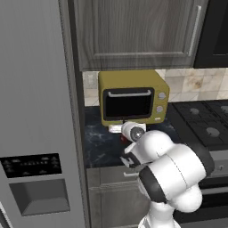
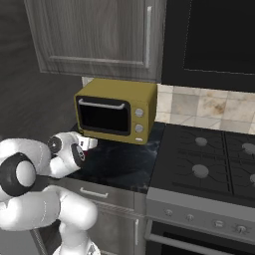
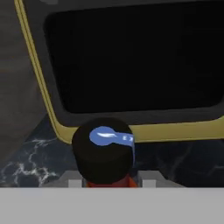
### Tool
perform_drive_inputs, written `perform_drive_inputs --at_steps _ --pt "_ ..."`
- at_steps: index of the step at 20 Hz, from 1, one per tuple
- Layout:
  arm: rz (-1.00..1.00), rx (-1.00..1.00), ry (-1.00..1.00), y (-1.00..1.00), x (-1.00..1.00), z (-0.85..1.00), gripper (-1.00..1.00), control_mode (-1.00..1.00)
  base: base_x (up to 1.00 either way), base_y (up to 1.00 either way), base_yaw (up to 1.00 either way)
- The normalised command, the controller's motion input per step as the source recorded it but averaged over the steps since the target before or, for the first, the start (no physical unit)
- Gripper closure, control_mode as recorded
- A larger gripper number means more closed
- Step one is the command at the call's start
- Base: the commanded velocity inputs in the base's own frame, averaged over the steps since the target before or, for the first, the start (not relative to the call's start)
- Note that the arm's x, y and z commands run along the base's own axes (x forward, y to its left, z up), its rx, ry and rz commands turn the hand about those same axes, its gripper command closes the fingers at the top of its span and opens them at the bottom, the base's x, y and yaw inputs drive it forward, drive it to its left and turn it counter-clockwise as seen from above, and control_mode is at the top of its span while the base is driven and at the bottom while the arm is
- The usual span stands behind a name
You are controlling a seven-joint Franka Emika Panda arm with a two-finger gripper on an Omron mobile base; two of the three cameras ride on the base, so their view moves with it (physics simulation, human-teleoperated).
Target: Place the mayonnaise and condiment bottle from the counter to the top shelf of the fridge. If the existing items in the fridge are on the top shelf, move them to other shelves.
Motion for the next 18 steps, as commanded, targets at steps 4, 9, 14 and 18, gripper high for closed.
perform_drive_inputs --at_steps 4,9,14,18 --pt "0.0 0.0 0.0 0.01 -0.75 1.0 1.0 -1.0 0.0 0.0 0.0" --pt "0.0 -0.02 0.0 0.02 -0.71 1.0 1.0 -1.0 0.0 0.0 0.0" --pt "0.0 0.0 0.0 0.0 -0.96 1.0 1.0 -1.0 0.0 0.0 0.0" --pt "0.0 0.0 0.0 0.0 -1.0 1.0 1.0 -1.0 0.0 0.0 0.0"
